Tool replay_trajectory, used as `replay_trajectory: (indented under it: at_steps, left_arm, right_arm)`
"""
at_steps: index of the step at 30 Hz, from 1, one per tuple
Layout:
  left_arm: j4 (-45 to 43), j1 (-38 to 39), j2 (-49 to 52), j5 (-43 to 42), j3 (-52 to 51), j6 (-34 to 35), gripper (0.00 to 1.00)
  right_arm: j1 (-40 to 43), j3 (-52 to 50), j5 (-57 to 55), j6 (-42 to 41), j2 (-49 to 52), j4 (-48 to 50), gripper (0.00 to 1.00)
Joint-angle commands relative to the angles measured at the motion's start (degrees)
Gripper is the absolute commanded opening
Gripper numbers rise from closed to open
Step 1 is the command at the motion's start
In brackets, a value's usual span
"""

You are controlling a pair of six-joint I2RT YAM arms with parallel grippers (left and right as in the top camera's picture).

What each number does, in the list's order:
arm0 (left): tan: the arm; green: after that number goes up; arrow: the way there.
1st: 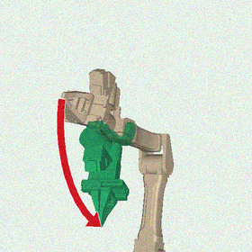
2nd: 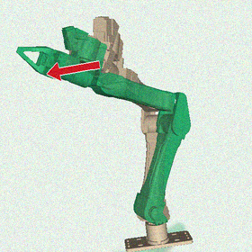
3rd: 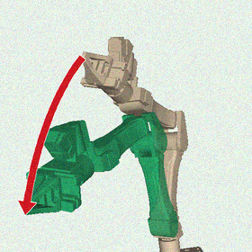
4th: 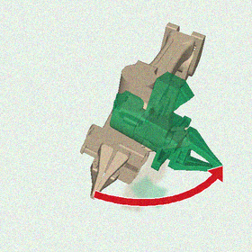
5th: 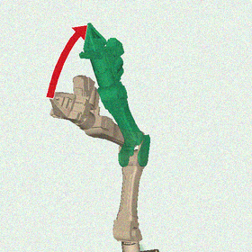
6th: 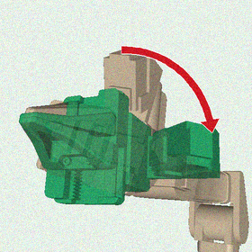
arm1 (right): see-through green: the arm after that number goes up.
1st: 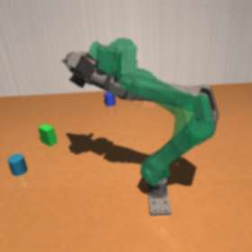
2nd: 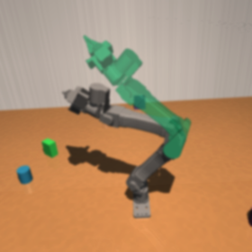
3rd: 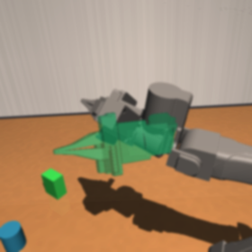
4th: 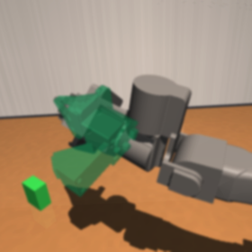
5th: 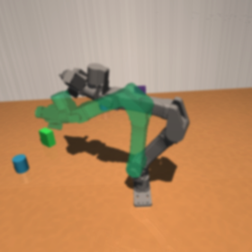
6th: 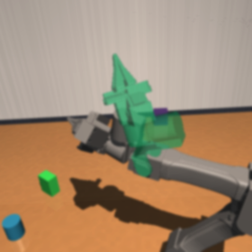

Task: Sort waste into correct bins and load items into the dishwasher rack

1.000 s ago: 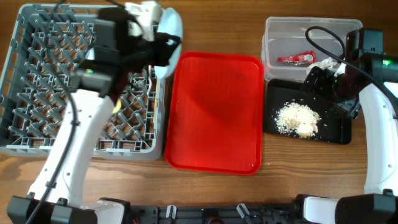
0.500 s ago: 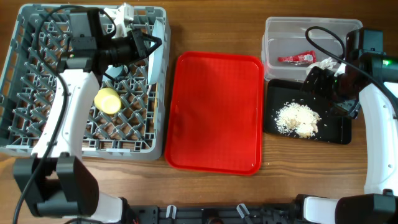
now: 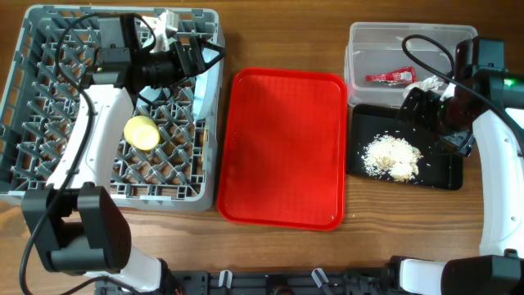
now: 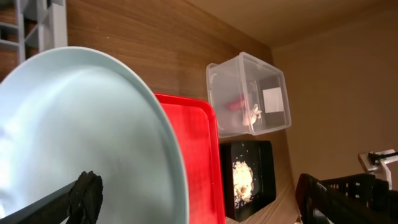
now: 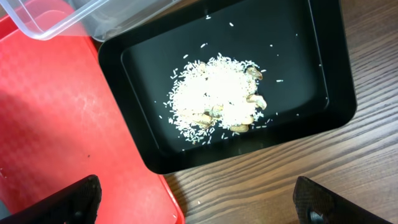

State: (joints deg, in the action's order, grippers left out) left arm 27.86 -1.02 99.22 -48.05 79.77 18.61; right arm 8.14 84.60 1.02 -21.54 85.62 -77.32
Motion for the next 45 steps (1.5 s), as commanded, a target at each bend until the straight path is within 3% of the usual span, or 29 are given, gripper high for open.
replay_trajectory:
  at_steps: [1,4,9,15,20,24,29,36,45]
  left_arm:
    - [-0.2,-1.6,-1.7,2.1,1.2,-0.1,1.0]
    - [0.0,-2.0,-4.3,7.7,1.2,-0.2,1.0]
    - [4.2,-2.0,-7.9,21.9,1.2,0.0,1.0]
    - [17.9,-0.7,-8.4,42.7,1.2,1.4,1.0]
    - [26.7,-0.7,-8.4,50.0,1.1,1.4,1.0]
    - [36.6,-0.7,-8.4,50.7,1.1,1.3,1.0]
    - [40.1,-0.7,-9.1,49.7,0.7,1.1,1.0]
    - [35.6,0.6,-17.6,46.5,-5.1,-3.4,1.0]
    - [22.1,3.7,-41.5,38.7,-22.6,-10.7,1.0]
  right_arm:
    - [0.2,0.2,-1.0,0.5,-0.3,0.0,1.0]
    - [0.0,0.2,0.6,1.1,-0.3,0.3,1.0]
    - [-1.6,0.2,11.7,9.8,-0.3,6.8,1.0]
    - [-7.8,0.2,13.7,11.1,-0.2,21.8,1.0]
    - [-10.6,0.2,13.7,11.0,0.8,26.6,1.0]
    - [-10.5,0.2,13.2,10.8,0.5,24.5,1.0]
    - [-10.5,0.2,10.0,9.0,-1.0,21.2,1.0]
    - [-10.5,-6.7,8.0,7.8,-8.0,21.7,1.0]
    - [-10.5,-24.9,5.8,5.7,-29.3,30.0,1.0]
